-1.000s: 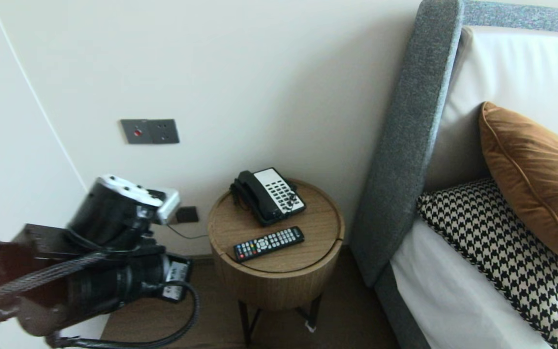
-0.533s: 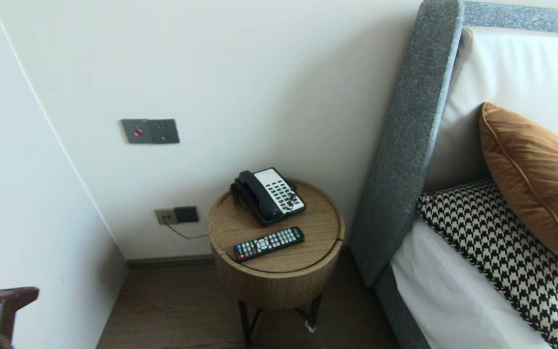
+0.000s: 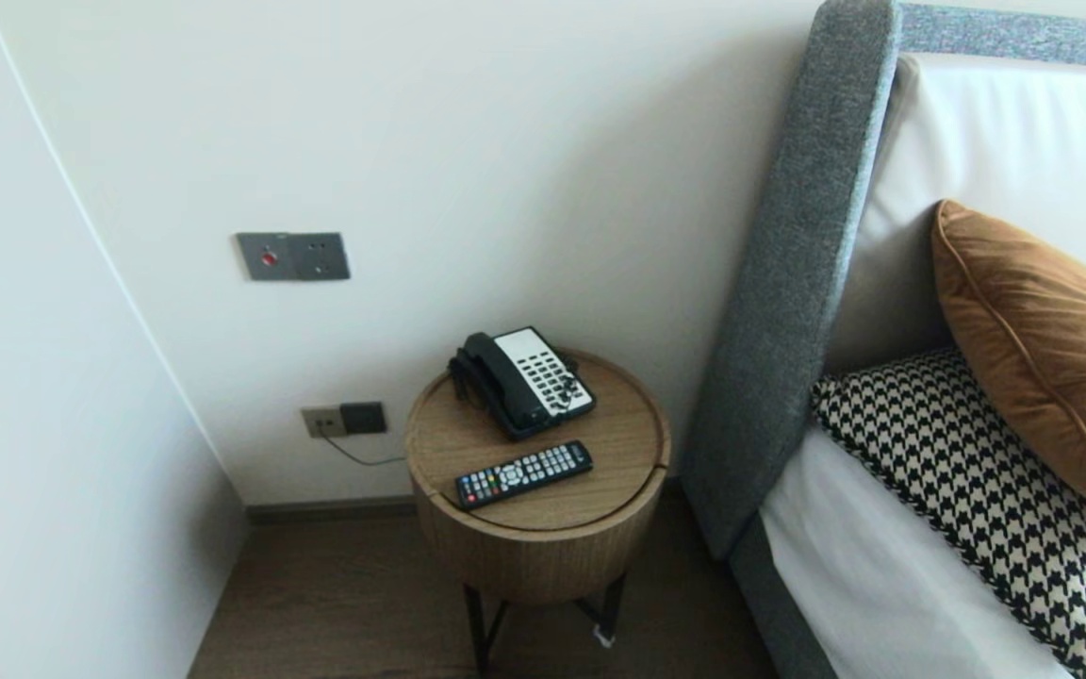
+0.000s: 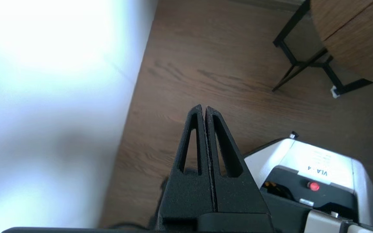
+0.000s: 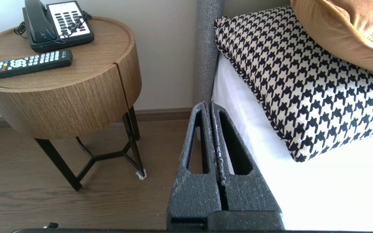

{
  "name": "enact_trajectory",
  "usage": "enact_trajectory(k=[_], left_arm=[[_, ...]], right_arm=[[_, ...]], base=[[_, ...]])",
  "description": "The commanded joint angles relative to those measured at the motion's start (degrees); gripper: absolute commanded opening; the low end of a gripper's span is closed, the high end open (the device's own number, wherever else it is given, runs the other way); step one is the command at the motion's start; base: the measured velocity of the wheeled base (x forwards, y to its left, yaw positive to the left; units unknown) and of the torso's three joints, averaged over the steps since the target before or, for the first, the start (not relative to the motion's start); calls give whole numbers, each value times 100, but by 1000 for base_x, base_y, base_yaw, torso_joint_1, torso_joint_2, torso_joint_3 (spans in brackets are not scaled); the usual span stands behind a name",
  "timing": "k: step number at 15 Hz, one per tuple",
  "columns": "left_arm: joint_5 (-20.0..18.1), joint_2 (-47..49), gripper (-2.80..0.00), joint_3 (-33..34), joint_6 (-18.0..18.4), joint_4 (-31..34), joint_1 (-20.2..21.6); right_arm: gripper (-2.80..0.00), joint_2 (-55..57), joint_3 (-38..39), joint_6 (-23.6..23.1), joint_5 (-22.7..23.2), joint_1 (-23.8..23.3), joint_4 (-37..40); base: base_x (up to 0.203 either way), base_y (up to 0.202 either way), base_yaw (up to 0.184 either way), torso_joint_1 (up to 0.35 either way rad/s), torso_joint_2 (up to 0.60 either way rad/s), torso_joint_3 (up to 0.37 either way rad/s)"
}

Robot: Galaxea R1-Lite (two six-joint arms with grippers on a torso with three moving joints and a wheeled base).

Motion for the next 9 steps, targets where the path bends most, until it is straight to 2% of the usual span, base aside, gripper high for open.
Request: enact_trajectory(k=[1, 2, 5, 7, 9], left_arm=[[-25, -408, -280, 265, -130, 24, 420], [-64, -532, -280, 418, -186, -18, 601], [-438, -1111, -280, 983, -159, -234, 627], [-618, -1516, -280, 1632, 236, -780, 628], [-670, -1934, -280, 2442, 781, -1523, 628]], right_arm=[[-280, -28, 1, -2, 0, 1, 0], [-280, -28, 1, -2, 0, 1, 0], [-280, -28, 1, -2, 0, 1, 0], [-280, -28, 1, -2, 0, 1, 0], [-280, -28, 1, -2, 0, 1, 0]], base=[[0, 0, 0, 0, 0, 0], [0, 0, 0, 0, 0, 0], [0, 0, 0, 0, 0, 0], [0, 0, 0, 0, 0, 0], [0, 0, 0, 0, 0, 0]])
